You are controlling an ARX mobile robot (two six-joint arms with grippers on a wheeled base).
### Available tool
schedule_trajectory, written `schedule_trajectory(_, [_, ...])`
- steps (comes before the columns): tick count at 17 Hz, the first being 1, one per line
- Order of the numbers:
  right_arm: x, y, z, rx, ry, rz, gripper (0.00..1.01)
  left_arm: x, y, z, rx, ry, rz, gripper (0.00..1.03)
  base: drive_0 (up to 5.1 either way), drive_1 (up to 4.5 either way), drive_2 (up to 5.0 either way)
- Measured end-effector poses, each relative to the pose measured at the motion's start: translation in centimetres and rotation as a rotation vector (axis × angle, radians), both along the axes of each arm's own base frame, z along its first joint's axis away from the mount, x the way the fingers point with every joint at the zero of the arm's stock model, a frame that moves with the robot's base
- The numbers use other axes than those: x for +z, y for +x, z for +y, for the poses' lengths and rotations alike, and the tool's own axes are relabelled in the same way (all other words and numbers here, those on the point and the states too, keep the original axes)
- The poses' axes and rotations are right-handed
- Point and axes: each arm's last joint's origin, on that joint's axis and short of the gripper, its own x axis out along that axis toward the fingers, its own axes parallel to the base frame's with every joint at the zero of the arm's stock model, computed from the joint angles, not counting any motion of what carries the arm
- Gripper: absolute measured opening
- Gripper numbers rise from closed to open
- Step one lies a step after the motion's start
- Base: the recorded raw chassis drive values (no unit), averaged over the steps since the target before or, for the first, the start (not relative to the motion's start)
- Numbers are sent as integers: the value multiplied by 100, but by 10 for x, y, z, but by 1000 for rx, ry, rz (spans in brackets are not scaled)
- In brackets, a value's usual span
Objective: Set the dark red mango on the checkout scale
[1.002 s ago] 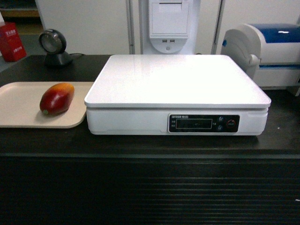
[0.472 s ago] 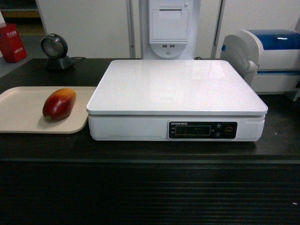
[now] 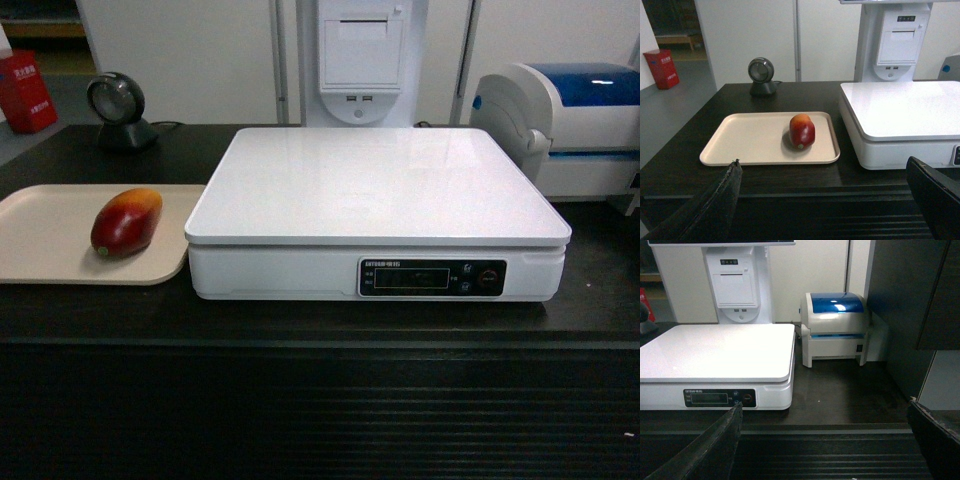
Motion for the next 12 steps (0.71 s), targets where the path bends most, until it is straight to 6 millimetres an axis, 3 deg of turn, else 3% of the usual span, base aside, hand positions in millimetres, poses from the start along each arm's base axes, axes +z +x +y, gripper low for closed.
schedule_trajectory(2, [0, 0, 0, 0, 0, 0, 98, 0, 0, 0, 0, 0, 0, 98, 0, 0, 0])
schedule_trajectory(5, [0, 0, 0, 2, 0, 0, 98, 7, 7, -10, 195, 42, 256, 98, 0, 0, 0])
schedule_trajectory(7, [0, 0, 0, 0, 0, 1, 98, 17, 16, -11, 270, 41, 213, 98, 0, 0, 0])
schedule_trajectory(10, [0, 0, 0, 0, 0, 0, 98, 23, 49, -9, 209, 42, 195, 98, 0, 0, 0])
schedule_trajectory(12, [0, 0, 0, 0, 0, 0, 98, 36, 89, -5, 121, 15, 160, 98, 0, 0, 0])
